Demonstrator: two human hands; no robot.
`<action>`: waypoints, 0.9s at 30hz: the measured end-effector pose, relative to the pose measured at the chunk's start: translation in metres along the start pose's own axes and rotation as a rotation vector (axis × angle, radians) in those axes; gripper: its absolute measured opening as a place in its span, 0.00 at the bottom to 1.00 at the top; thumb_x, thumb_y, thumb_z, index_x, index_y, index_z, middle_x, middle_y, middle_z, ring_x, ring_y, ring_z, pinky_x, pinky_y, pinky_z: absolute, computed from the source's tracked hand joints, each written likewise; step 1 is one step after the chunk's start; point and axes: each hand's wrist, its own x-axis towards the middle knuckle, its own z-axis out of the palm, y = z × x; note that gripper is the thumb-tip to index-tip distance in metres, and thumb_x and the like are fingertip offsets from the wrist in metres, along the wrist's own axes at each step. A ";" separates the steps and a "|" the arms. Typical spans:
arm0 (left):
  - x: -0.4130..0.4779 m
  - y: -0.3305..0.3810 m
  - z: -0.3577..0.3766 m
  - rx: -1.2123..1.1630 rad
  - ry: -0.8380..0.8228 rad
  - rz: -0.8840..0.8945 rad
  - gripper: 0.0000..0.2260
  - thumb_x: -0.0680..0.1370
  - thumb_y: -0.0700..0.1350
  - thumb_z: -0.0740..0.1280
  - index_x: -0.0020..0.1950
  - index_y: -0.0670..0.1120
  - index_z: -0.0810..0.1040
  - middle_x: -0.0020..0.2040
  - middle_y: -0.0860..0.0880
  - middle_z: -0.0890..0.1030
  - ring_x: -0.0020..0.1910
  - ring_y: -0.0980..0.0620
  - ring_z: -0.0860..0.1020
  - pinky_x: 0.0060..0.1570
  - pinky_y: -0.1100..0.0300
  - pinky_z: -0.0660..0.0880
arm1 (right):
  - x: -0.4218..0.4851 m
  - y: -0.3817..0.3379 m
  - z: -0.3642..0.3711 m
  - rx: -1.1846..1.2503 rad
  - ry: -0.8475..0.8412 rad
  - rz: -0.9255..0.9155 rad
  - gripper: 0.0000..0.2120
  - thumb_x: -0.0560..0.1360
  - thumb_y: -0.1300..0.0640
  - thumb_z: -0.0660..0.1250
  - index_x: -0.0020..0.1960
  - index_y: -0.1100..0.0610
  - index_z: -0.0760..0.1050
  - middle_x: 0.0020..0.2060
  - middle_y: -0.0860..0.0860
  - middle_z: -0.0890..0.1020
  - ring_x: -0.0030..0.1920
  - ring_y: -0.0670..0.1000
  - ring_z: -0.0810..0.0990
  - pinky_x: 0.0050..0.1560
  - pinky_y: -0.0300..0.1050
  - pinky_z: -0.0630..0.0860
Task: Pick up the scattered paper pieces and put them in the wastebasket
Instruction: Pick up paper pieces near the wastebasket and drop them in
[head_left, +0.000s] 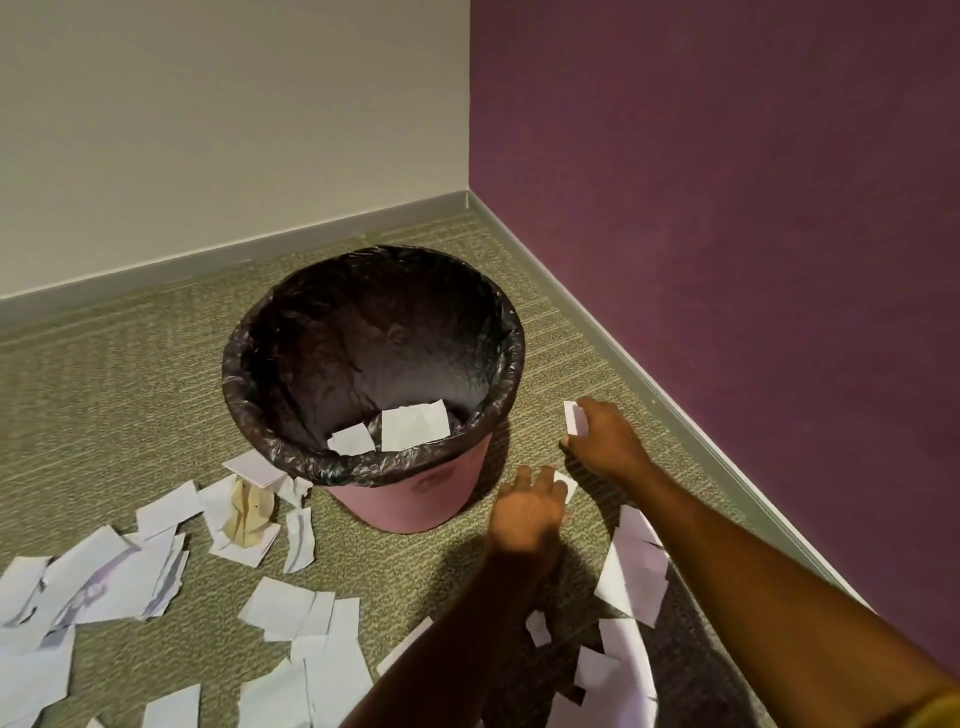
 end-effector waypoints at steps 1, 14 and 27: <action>0.001 0.003 -0.001 0.008 0.000 -0.016 0.19 0.82 0.41 0.65 0.73 0.42 0.72 0.77 0.41 0.71 0.75 0.33 0.69 0.65 0.39 0.75 | 0.005 0.000 0.001 -0.082 0.008 -0.019 0.33 0.77 0.51 0.78 0.77 0.57 0.70 0.71 0.60 0.75 0.68 0.65 0.76 0.64 0.56 0.76; 0.023 0.020 -0.022 0.120 0.048 -0.062 0.20 0.82 0.37 0.65 0.74 0.44 0.72 0.70 0.43 0.75 0.62 0.38 0.79 0.57 0.48 0.79 | 0.028 0.009 0.004 -0.074 0.056 -0.026 0.27 0.71 0.53 0.81 0.66 0.50 0.74 0.61 0.54 0.79 0.60 0.61 0.79 0.56 0.56 0.78; 0.006 0.011 -0.038 -0.108 0.147 -0.092 0.13 0.75 0.35 0.64 0.58 0.46 0.77 0.57 0.42 0.81 0.56 0.36 0.81 0.50 0.45 0.77 | -0.031 0.051 -0.027 0.355 -0.049 0.169 0.19 0.73 0.63 0.81 0.59 0.56 0.77 0.53 0.59 0.84 0.48 0.56 0.83 0.37 0.44 0.77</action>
